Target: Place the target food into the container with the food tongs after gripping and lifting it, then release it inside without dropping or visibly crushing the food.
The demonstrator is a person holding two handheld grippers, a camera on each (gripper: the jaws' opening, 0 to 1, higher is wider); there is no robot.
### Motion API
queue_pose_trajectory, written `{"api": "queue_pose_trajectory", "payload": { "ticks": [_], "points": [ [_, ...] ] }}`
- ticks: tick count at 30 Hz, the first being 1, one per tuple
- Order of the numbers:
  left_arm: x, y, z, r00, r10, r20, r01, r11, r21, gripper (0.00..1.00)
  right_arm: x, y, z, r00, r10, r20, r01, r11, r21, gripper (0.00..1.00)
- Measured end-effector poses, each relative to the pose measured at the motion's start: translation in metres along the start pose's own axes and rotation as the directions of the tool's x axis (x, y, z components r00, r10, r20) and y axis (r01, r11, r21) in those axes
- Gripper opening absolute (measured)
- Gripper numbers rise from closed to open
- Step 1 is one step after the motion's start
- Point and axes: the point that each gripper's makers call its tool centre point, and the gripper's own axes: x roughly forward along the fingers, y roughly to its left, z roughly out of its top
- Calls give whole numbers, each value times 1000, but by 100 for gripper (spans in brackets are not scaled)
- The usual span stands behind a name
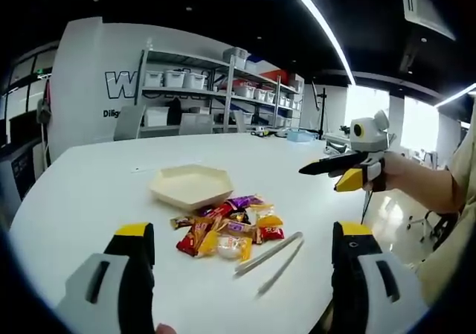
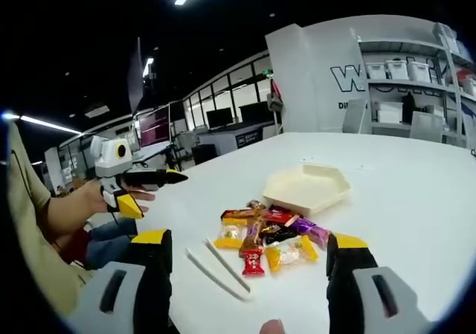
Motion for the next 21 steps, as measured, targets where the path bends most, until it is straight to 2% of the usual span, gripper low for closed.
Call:
{"api": "queue_pose_trajectory", "payload": {
  "ticks": [21],
  "points": [
    [1,1,-2,1000,-3,-2,3,1000,0,98,0,1,2,1000,3,10,-3,1000,2,84]
  ]
}}
